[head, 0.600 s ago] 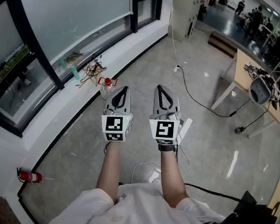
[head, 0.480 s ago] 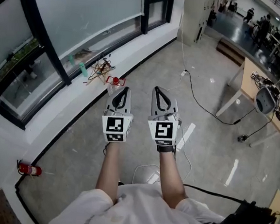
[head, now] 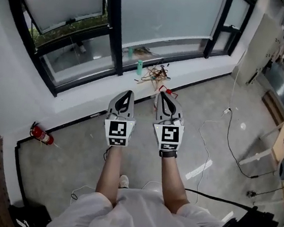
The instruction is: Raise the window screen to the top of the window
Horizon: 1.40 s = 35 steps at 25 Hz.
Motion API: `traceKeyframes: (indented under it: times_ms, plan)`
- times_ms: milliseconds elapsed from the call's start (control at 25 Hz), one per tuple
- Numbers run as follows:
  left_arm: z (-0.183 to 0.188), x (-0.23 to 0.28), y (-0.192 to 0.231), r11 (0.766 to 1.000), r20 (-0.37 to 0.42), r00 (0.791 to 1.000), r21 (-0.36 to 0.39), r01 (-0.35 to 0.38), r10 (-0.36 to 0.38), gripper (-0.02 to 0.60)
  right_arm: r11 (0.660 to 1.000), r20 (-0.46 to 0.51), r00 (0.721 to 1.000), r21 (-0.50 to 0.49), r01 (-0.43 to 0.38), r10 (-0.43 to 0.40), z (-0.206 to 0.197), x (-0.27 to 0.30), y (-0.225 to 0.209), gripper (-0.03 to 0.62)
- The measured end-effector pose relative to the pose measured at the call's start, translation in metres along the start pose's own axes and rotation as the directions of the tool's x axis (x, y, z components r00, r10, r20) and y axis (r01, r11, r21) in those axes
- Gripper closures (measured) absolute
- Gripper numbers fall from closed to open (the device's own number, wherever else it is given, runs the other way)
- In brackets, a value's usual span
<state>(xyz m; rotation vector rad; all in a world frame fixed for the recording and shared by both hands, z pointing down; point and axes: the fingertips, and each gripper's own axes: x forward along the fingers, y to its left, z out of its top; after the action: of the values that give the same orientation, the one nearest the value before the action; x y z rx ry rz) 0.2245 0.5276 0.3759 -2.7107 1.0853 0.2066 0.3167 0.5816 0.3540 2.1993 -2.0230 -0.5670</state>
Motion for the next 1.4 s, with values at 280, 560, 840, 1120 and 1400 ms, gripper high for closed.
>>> traceKeyframes:
  times_ms: [280, 560, 840, 1120, 1400]
  plan:
    - [-0.029, -0.045, 0.165, 0.977, -0.072, 0.974, 0.016, -0.213, 0.214, 0.583, 0.956, 0.043, 0.957, 0.055, -0.287, 0.285, 0.011, 0.113, 0.162, 0.595]
    - [-0.055, -0.075, 0.259, 0.935, -0.123, 0.929, -0.012, -0.354, 0.35, 0.583, 0.872, 0.045, 0.878, 0.103, -0.479, 0.477, 0.01, 0.166, 0.267, 0.595]
    - [-0.083, -0.042, 0.318, 0.898, -0.104, 0.896, -0.045, -0.437, 0.431, 0.583, 0.831, 0.03, 0.84, 0.136, -0.54, 0.541, -0.017, 0.242, 0.294, 0.595]
    - [-0.084, 0.059, 0.385, 0.912, -0.092, 0.912, -0.061, -0.407, 0.401, 0.583, 0.795, 0.1, 0.819, 0.198, -0.573, 0.565, -0.011, 0.368, 0.284, 0.595]
    - [-0.105, 0.105, 0.435, 0.884, -0.104, 0.879, 0.013, -0.467, 0.465, 0.583, 0.733, 0.109, 0.791, 0.319, -0.601, 0.601, -0.033, 0.456, 0.286, 0.595]
